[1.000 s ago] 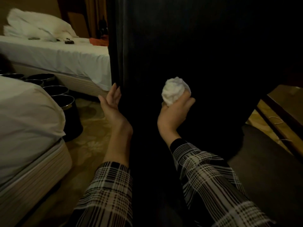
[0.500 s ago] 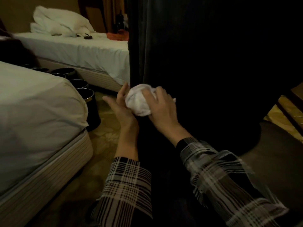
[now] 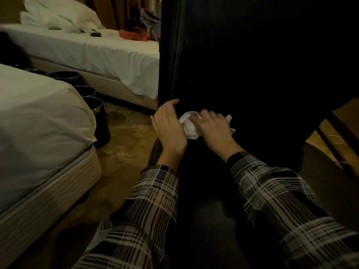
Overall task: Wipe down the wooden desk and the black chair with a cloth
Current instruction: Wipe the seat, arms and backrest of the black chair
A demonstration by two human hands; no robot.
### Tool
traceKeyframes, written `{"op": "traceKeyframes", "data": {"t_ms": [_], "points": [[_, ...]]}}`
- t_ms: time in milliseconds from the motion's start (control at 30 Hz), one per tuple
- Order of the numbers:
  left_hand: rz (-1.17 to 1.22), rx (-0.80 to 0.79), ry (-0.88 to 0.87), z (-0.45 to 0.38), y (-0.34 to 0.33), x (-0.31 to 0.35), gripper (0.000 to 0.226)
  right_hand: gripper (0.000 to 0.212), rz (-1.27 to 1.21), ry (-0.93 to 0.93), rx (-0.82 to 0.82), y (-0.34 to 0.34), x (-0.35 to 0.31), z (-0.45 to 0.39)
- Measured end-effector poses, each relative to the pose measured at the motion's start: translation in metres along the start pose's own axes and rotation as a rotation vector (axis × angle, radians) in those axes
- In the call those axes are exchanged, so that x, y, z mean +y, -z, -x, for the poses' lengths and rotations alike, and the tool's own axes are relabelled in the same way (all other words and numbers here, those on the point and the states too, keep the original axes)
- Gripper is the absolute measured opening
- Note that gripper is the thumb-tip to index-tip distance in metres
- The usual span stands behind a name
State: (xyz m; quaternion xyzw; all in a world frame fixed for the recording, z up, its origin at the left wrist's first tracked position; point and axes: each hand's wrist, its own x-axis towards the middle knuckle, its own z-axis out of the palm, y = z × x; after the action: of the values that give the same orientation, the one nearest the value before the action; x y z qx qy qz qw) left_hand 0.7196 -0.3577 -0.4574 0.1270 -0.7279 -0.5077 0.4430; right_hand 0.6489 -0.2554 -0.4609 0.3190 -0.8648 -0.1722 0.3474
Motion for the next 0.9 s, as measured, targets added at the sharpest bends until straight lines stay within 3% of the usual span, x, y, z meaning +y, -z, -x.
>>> {"op": "traceKeyframes", "data": {"t_ms": [133, 333, 467, 533, 700, 733, 833, 900], "points": [[-0.166, -0.364, -0.020, 0.033, -0.022, 0.017, 0.035, 0.035, 0.113, -0.001, -0.118, -0.006, 0.043, 0.023], [-0.758, -0.690, -0.168, 0.067, -0.058, 0.030, 0.047, 0.043, 0.103, -0.146, -0.189, -0.018, 0.111, 0.069], [-0.904, -0.708, -0.204, 0.084, -0.080, 0.039, 0.045, 0.043, 0.037, -0.229, -0.181, -0.026, 0.152, 0.096], [-0.946, -0.702, -0.230, 0.084, -0.083, 0.038, 0.045, 0.039, -0.007, -0.263, -0.294, -0.028, 0.173, 0.110], [-0.989, -0.654, -0.257, 0.085, -0.092, 0.040, 0.044, 0.038, -0.058, -0.817, -0.528, -0.028, 0.232, 0.162], [-0.984, -0.643, -0.247, 0.086, -0.093, 0.040, 0.043, 0.040, -0.084, -0.850, -0.534, -0.026, 0.233, 0.171], [-0.973, -0.614, -0.244, 0.087, -0.090, 0.039, 0.041, 0.044, -0.013, -0.629, -0.389, -0.015, 0.212, 0.176], [-0.954, -0.613, -0.245, 0.087, -0.085, 0.042, 0.039, 0.045, -0.102, -0.509, -0.305, 0.000, 0.194, 0.158]]}}
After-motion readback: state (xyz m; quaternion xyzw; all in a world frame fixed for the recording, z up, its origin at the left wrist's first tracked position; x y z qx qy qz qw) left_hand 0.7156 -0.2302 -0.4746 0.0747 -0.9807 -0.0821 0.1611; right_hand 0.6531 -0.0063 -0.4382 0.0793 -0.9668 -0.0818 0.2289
